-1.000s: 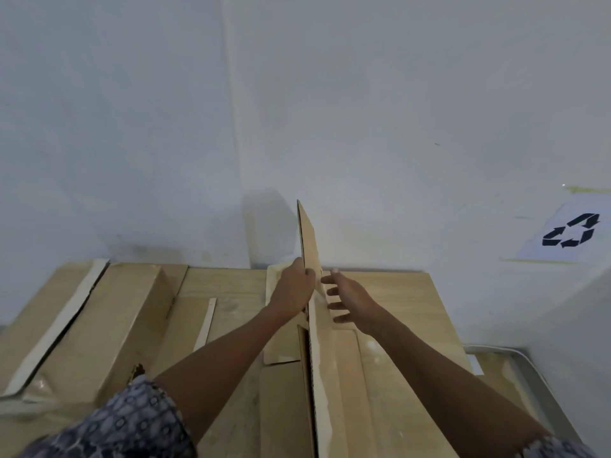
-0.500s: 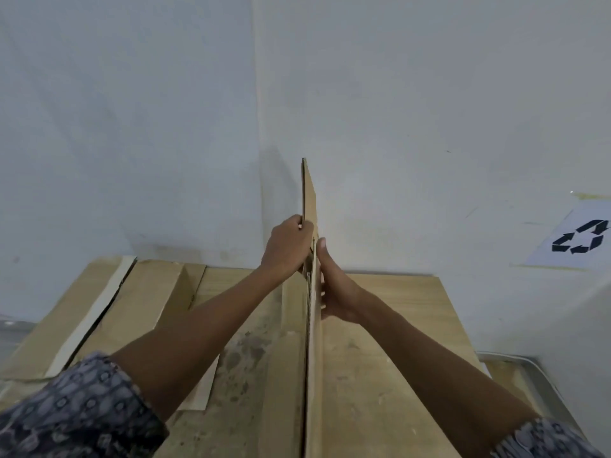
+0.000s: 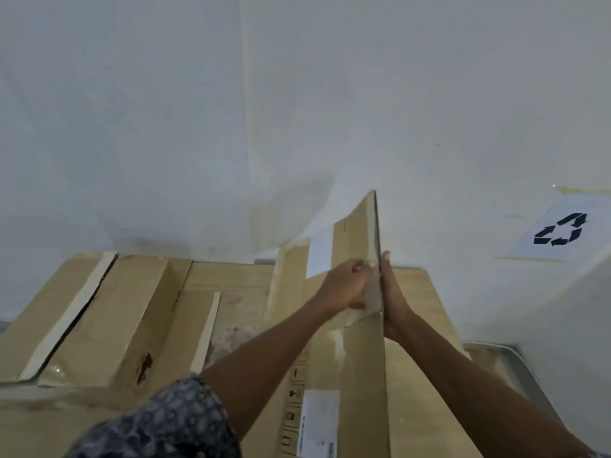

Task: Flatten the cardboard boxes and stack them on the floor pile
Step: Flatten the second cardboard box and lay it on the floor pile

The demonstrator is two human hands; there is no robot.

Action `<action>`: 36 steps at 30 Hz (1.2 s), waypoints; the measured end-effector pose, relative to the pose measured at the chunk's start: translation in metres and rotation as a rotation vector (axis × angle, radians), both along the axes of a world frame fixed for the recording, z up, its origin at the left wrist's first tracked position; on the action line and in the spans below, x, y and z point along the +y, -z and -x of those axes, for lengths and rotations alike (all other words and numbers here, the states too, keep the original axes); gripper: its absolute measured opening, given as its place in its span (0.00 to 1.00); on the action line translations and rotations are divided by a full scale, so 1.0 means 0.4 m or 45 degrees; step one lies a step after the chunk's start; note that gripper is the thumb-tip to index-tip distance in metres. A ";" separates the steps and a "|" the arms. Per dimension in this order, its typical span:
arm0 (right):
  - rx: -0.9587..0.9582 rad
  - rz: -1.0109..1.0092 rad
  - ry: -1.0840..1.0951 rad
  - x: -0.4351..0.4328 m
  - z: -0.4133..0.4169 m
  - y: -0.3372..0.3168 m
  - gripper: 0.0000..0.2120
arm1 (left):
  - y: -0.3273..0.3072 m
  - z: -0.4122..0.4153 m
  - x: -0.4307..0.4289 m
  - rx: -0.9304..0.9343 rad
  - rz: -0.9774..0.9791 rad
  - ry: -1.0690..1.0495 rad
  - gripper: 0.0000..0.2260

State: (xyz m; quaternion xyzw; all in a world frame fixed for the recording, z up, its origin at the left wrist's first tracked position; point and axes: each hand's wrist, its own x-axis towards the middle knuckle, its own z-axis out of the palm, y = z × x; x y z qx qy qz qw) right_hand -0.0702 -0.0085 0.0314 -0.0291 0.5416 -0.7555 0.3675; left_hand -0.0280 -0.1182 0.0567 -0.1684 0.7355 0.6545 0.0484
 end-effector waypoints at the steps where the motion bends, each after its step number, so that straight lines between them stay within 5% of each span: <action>1: -0.017 -0.071 -0.010 0.036 0.008 0.018 0.36 | 0.036 -0.006 0.024 -0.081 -0.200 0.036 0.23; 3: 0.013 -0.304 -0.026 0.096 0.030 0.062 0.24 | 0.109 -0.028 0.060 -0.241 -0.335 0.143 0.21; 5: 0.099 -0.632 0.059 0.149 0.058 0.107 0.16 | 0.179 -0.061 0.077 -0.343 -0.111 0.286 0.19; 8: 0.150 -0.936 0.160 0.223 0.098 0.166 0.26 | 0.265 -0.096 0.079 -0.449 -0.013 0.402 0.19; 14: 0.601 -1.227 0.121 0.287 0.155 0.248 0.26 | 0.373 -0.078 0.001 -0.425 0.351 0.338 0.17; 19: 0.925 -1.803 -0.338 0.239 0.185 0.383 0.34 | 0.462 -0.045 -0.068 -0.413 0.589 0.250 0.19; 24: 1.083 -1.676 -0.797 0.132 0.150 0.497 0.36 | 0.556 0.022 -0.086 -0.401 1.138 0.541 0.26; 27: 1.129 -1.673 -0.947 0.105 0.130 0.578 0.45 | 0.600 0.060 -0.091 -0.543 1.102 0.681 0.36; 31: 1.308 -1.696 -0.746 0.076 0.166 0.607 0.34 | 0.638 0.106 -0.087 -0.732 1.221 0.793 0.49; 33: 1.335 -1.709 -0.677 0.039 0.230 0.598 0.32 | 0.637 0.130 -0.087 -0.748 1.226 0.801 0.50; 36: 1.205 -1.732 -0.801 -0.026 0.312 0.613 0.43 | 0.612 0.182 -0.096 -0.684 1.326 0.764 0.41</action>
